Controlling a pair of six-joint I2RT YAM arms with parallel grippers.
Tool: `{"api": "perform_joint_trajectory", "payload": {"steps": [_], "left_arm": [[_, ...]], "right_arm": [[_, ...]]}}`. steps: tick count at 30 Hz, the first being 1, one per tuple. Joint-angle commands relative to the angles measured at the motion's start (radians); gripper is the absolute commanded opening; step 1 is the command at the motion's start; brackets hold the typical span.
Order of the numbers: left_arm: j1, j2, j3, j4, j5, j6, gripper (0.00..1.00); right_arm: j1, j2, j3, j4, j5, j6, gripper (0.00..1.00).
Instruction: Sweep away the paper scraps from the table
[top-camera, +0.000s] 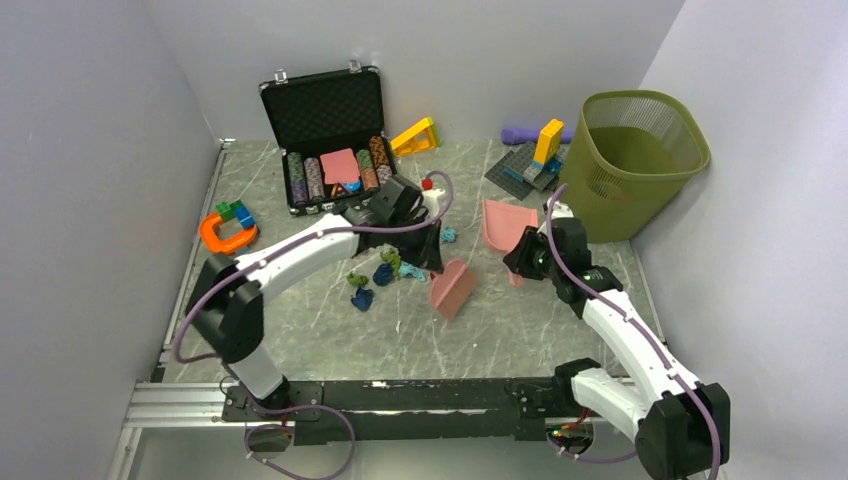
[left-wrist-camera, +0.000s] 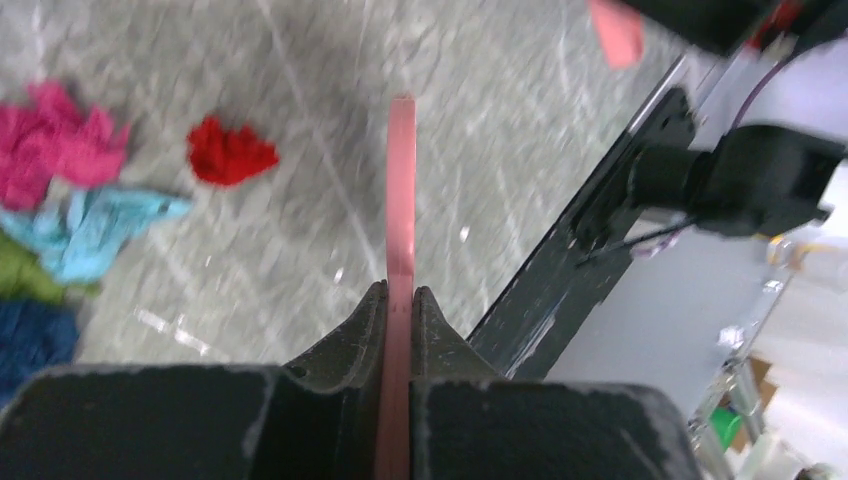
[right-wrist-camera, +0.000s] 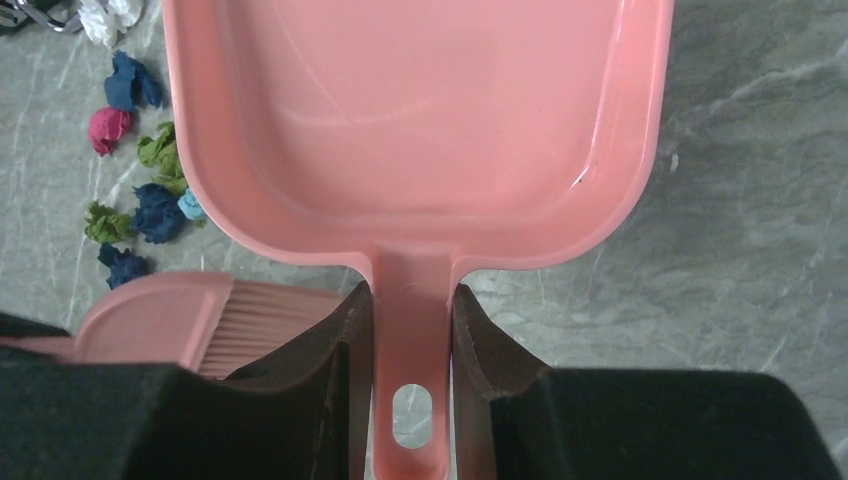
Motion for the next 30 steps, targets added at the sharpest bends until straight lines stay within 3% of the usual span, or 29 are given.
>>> {"api": "perform_joint_trajectory", "payload": {"steps": [1, 5, 10, 13, 15, 18, 20, 26, 30], "left_arm": [[0.005, 0.127, 0.149, 0.194, 0.087, -0.171, 0.0], [0.042, 0.237, 0.222, 0.251, 0.006, -0.333, 0.0], [0.076, 0.289, 0.161, 0.442, -0.16, -0.545, 0.0], [0.087, 0.346, 0.203, 0.36, -0.275, -0.652, 0.0], [0.091, 0.397, 0.282, 0.221, -0.354, -0.687, 0.0], [0.09, 0.45, 0.435, -0.04, -0.462, -0.689, 0.0], [0.09, 0.445, 0.46, -0.142, -0.529, -0.653, 0.0], [0.126, 0.236, 0.25, -0.169, -0.645, -0.547, 0.0], [0.14, 0.127, 0.21, -0.223, -0.673, -0.444, 0.0]], "right_arm": [[0.003, -0.029, 0.04, -0.014, 0.04, -0.008, 0.0], [0.003, -0.052, 0.041, -0.029, 0.073, 0.012, 0.0], [0.003, -0.079, 0.048, -0.049, 0.081, 0.024, 0.0], [0.003, -0.093, 0.048, -0.06, 0.103, 0.027, 0.0], [0.003, -0.098, 0.05, -0.067, 0.106, 0.026, 0.0], [0.005, -0.087, 0.056, -0.088, 0.113, 0.017, 0.0], [0.004, -0.05, 0.073, -0.116, 0.115, 0.0, 0.0], [0.004, 0.093, 0.131, -0.181, -0.005, -0.054, 0.0], [0.009, 0.126, 0.143, -0.195, -0.037, -0.063, 0.0]]}}
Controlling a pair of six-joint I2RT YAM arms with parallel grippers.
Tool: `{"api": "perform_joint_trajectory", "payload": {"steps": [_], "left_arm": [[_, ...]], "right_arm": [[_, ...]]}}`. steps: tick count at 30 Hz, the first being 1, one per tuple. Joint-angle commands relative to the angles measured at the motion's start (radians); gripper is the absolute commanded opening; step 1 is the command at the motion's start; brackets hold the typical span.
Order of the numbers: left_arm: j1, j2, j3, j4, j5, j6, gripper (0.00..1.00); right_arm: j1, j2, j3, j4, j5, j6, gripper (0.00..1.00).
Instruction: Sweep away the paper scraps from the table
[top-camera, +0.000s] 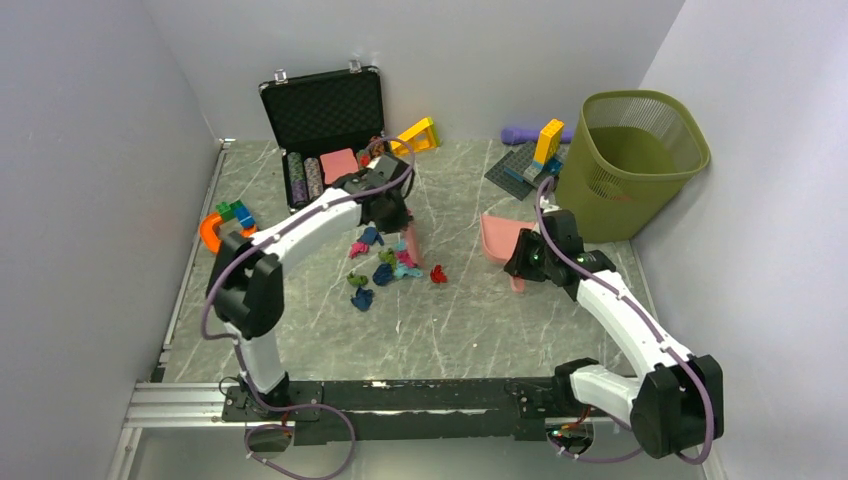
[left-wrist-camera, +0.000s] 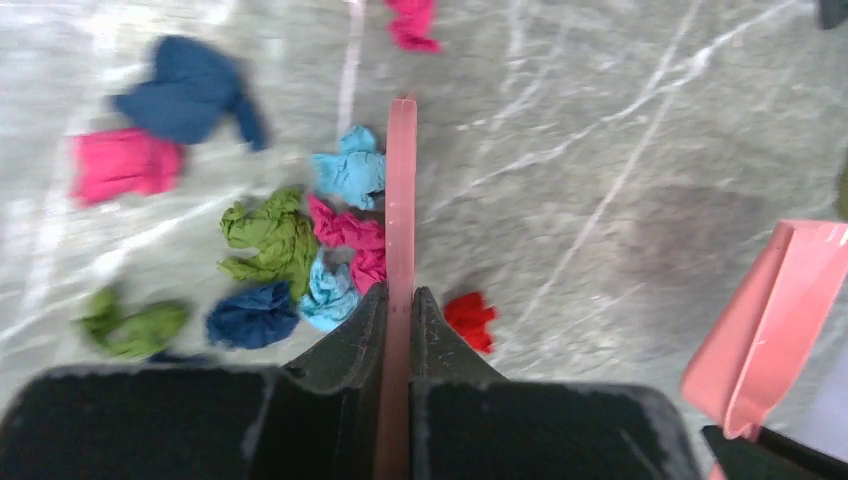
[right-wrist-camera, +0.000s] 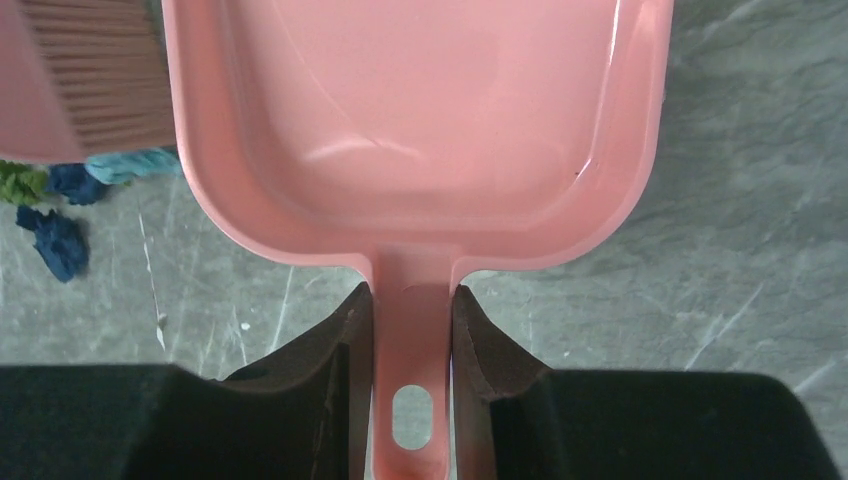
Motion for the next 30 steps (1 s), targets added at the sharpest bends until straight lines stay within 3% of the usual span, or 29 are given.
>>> {"api": "perform_joint_trajectory", "payload": {"steps": [1, 7, 11, 15, 19, 23, 30], "left_arm": [[0.024, -0.125, -0.006, -0.163, -0.108, 0.164, 0.0], [0.031, -0.246, 0.089, -0.203, -0.024, 0.363, 0.0], [0.053, -0.347, 0.08, -0.17, -0.005, 0.484, 0.0], [0.078, -0.37, 0.095, -0.271, -0.226, 0.527, 0.0], [0.083, -0.334, 0.116, -0.377, -0.477, 0.523, 0.0], [0.084, -0.304, 0.12, -0.423, -0.534, 0.546, 0.0], [0.088, -0.269, 0.045, -0.342, -0.473, 0.664, 0.0]], "right_arm": [[0.011, 0.015, 0.053, -0.037, -0.058, -0.034, 0.0], [0.065, 0.049, 0.105, -0.097, -0.07, -0.063, 0.0], [0.202, 0.114, 0.185, -0.215, 0.069, -0.077, 0.0], [0.369, 0.201, 0.284, -0.384, 0.257, -0.052, 0.0], [0.455, 0.274, 0.341, -0.502, 0.371, -0.03, 0.0], [0.501, 0.291, 0.352, -0.546, 0.317, -0.036, 0.0], [0.573, 0.22, 0.305, -0.54, 0.187, -0.039, 0.0]]}}
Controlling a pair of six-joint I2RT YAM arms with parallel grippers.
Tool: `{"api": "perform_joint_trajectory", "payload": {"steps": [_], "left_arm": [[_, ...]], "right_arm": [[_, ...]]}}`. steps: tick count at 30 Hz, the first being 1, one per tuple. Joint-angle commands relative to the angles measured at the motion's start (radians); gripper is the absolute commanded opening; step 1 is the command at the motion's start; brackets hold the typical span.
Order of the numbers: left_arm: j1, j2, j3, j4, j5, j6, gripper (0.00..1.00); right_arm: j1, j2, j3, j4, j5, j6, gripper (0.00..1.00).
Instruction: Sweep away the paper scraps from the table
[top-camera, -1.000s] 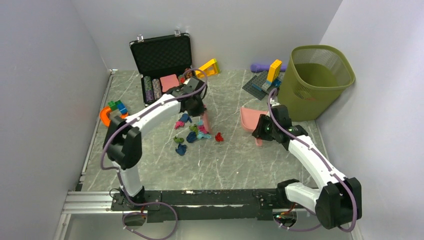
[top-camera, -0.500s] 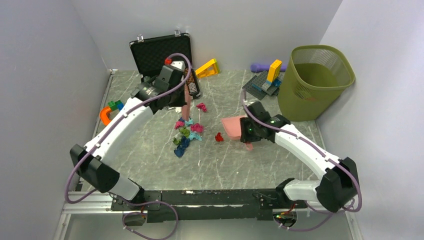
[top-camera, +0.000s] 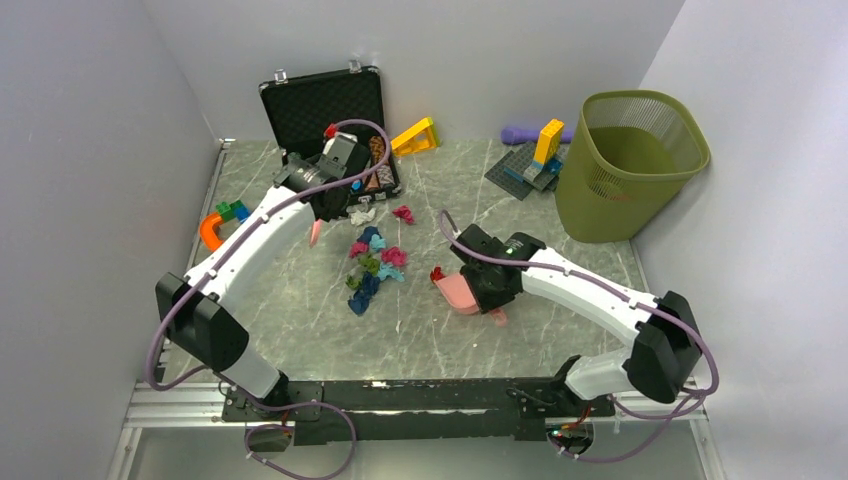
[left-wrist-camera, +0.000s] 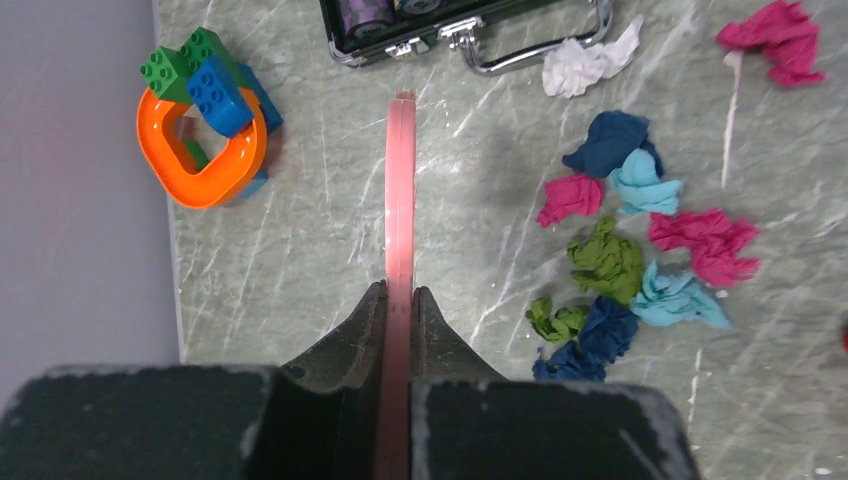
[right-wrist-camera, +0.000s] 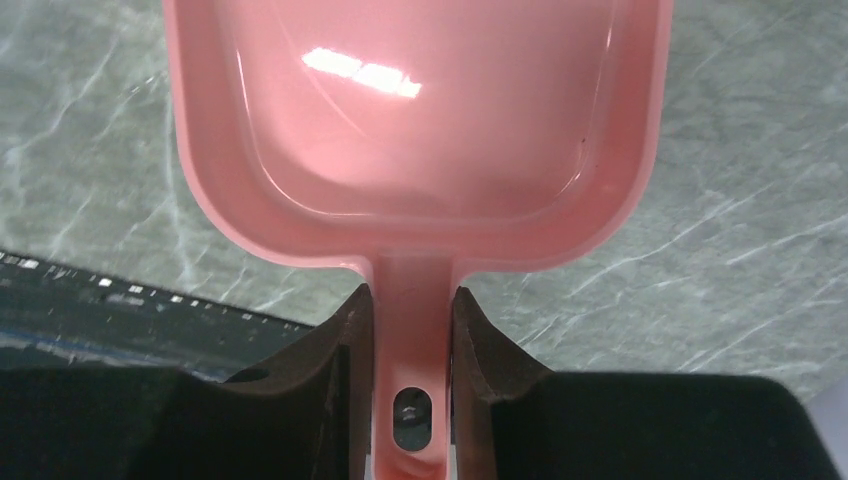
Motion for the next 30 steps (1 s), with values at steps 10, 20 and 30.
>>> {"api": "perform_joint_trajectory", "payload": {"steps": [10, 20, 30], "left_arm": [[0.003, 0.11, -0.076, 0.021, 0.088, 0.058, 0.0], [0.023, 0.106, -0.102, 0.099, 0.268, 0.088, 0.0], [0.023, 0.111, -0.126, 0.174, 0.534, 0.085, 0.0]], "right_arm": [[0.179, -0.01, -0.018, 0.034, -0.233, -0.019, 0.0], [0.271, 0.171, 0.045, 0.08, -0.15, 0.036, 0.0], [0.194, 0.363, 0.196, 0.211, -0.168, -0.072, 0.0]]}}
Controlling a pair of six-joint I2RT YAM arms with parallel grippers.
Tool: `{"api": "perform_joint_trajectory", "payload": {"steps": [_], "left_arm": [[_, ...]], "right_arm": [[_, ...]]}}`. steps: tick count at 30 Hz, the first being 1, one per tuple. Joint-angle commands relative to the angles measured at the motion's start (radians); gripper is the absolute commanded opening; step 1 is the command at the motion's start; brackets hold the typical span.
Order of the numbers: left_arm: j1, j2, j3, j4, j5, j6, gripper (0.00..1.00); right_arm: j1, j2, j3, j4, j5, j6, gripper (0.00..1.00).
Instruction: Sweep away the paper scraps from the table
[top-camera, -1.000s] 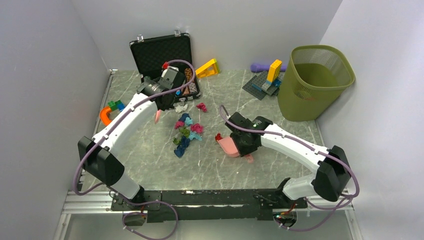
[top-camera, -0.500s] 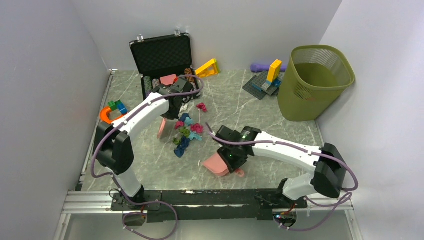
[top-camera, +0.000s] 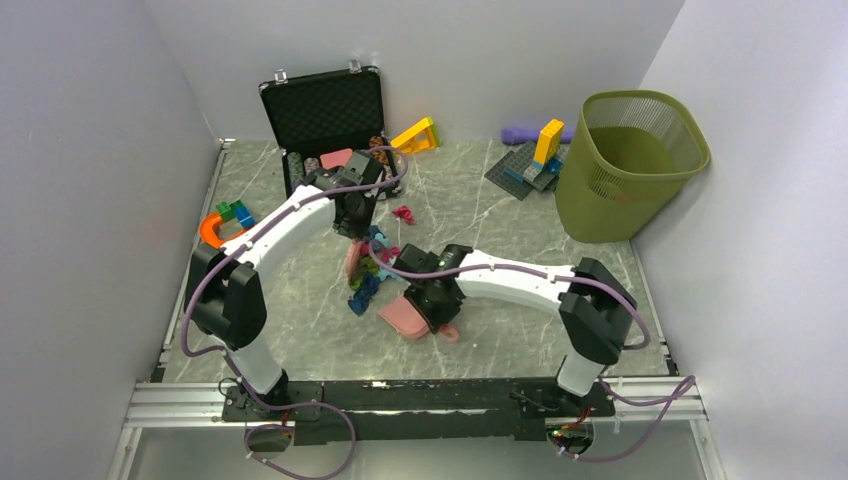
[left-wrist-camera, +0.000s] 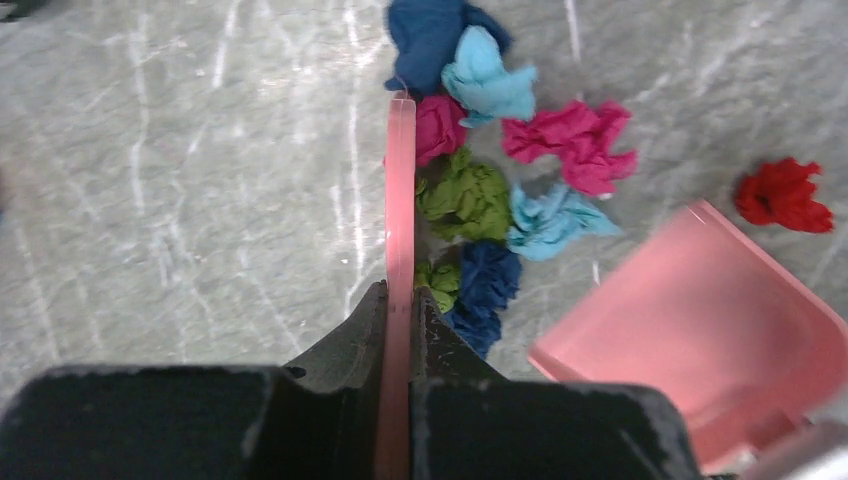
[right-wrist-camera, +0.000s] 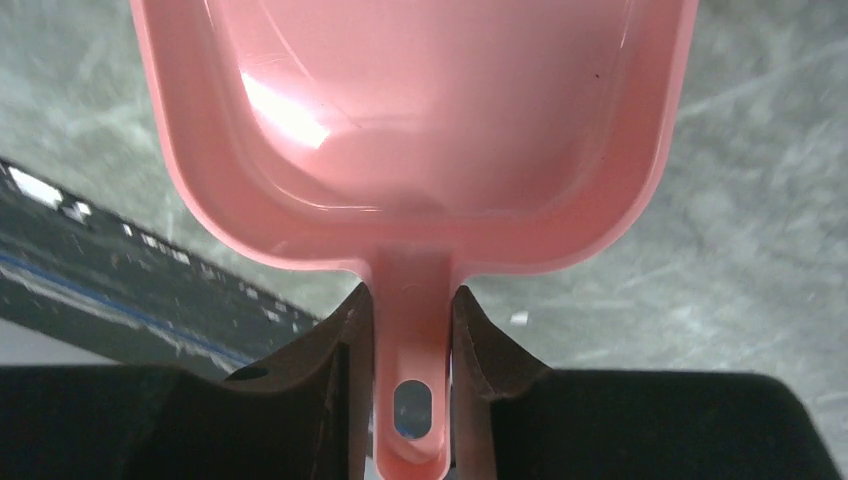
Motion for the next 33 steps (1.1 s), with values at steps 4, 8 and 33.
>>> {"api": "perform_joint_trajectory", "payload": {"steps": [4, 8, 33], "left_arm": [[0.0, -0.03, -0.018, 0.1, 0.263, 0.015, 0.0], [0.0, -0.032, -0.026, 0.12, 0.373, 0.021, 0.0], [0.073, -0.304, -0.049, 0.039, 0.328, 0.028, 0.0]], "right_arm": [[-0.101, 0.143, 0.132, 0.118, -0.004, -0.1, 0.0], [-0.12, 0.212, 0.168, 0.145, 0.033, -0.139, 0.0], [-0.032, -0.243, -0.349, 0.69, 0.096, -0.19, 0.0]]}}
